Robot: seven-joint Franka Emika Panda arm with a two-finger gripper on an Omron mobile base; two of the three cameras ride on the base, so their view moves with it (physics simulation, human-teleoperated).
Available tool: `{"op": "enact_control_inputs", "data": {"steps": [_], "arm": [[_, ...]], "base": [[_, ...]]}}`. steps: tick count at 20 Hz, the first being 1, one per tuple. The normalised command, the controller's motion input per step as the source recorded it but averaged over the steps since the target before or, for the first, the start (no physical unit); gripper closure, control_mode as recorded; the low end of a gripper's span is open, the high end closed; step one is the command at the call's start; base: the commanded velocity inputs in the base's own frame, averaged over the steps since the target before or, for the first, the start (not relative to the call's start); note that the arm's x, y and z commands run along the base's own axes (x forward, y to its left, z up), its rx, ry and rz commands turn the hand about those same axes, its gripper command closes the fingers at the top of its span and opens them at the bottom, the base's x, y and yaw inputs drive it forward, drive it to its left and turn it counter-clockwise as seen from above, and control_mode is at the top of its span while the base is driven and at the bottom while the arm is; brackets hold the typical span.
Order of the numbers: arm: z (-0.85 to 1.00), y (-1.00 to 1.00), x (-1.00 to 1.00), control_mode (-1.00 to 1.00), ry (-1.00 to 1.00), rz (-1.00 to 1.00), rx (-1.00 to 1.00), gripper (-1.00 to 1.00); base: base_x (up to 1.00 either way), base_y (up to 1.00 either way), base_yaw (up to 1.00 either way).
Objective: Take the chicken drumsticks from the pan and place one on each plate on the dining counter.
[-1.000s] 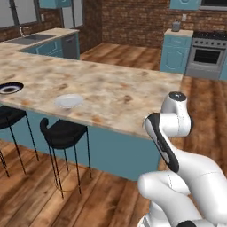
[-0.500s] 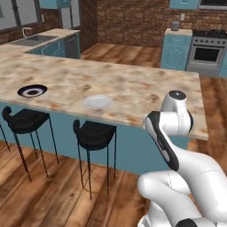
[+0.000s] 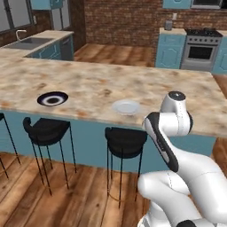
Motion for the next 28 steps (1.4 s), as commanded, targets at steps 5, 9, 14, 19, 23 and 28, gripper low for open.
{"op": "enact_control_inputs", "data": {"steps": [5,9,14,19,23,28], "arm": [[0.00,0.00,0.00,1.00,0.00,0.00,0.00,1.00],[0.00,0.00,0.00,1.00,0.00,0.00,0.00,1.00],[0.00,0.00,0.00,1.00,0.00,0.00,0.00,1.00],[0.00,0.00,0.00,1.00,0.00,0.00,0.00,1.00],[0.00,0.00,0.00,1.00,0.00,0.00,0.00,1.00],[0.00,0.00,0.00,1.00,0.00,0.00,0.00,1.00]], "base": [[0.05,1.00,-0.21],[0.11,0.93,-0.18],[0.29,0.44,-0.16],[0.51,0.04,-0.13],[0.60,0.38,-0.09],[0.46,0.55,-0.07]]}}
